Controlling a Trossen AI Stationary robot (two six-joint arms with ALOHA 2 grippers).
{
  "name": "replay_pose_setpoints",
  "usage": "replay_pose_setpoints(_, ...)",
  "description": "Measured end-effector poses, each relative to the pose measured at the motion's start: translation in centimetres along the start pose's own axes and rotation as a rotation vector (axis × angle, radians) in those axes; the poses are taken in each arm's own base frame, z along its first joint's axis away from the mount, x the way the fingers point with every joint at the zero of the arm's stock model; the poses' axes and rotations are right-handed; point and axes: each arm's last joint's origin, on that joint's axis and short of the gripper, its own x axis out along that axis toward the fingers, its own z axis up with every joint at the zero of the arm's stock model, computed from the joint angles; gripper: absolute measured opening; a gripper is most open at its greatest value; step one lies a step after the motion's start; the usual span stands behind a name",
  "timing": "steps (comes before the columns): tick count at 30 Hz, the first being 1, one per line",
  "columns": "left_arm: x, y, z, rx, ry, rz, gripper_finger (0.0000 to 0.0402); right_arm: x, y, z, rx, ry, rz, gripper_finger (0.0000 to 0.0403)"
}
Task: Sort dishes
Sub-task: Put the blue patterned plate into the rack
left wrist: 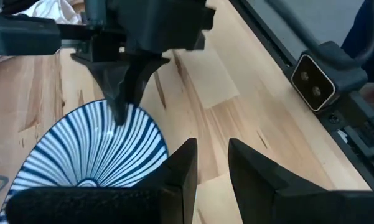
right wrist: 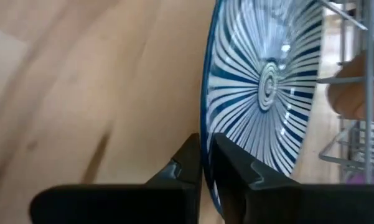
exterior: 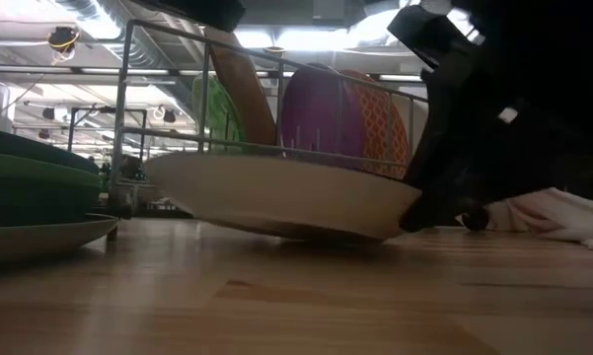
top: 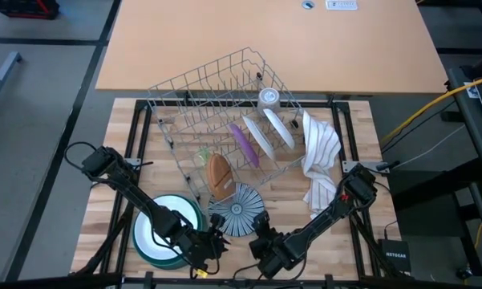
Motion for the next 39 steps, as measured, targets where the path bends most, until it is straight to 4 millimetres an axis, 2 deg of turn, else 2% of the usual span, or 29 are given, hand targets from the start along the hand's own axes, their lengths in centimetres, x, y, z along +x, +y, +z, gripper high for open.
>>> replay_pose_setpoints(3, -0.1, 0.1, 0.2, -0.010, -0.004, 0.012, 0.0090, -0.5, -0.2, 0.2, 0.010, -0.013, 0.031, 0.0020)
replay_pose_setpoints(6, -0.1, 0.2, 0.1, -0.072, 0.002, 0.048, 0.0114, -1.0, -0.2, 0.5, 0.003, -0.015, 0.039, 0.0017)
replay_pose_setpoints(12, -0.1, 0.4, -0.6, -0.064, 0.072, 0.078, 0.0182, -3.0, -1.1, 2.4, 0.023, -0.033, 0.123, 0.0024)
replay_pose_setpoints(17, -0.2, 0.3, -0.6, -0.033, 0.074, 0.074, 0.0208, -4.5, -2.1, 3.8, 0.041, -0.055, 0.170, 0.0017)
replay_pose_setpoints(31, -0.3, 0.0, -0.9, 0.022, 0.098, 0.055, 0.0205, -7.2, -4.2, 5.7, 0.076, -0.081, 0.235, 0.0016)
replay_pose_setpoints(35, -0.3, 0.0, -0.9, 0.054, 0.103, 0.054, 0.0181, -7.9, -4.7, 6.2, 0.089, -0.103, 0.242, 0.0016)
replay_pose_setpoints(39, -0.3, 0.0, -0.9, 0.086, 0.102, 0.051, 0.0135, -8.4, -5.1, 6.5, 0.091, -0.115, 0.241, 0.0016)
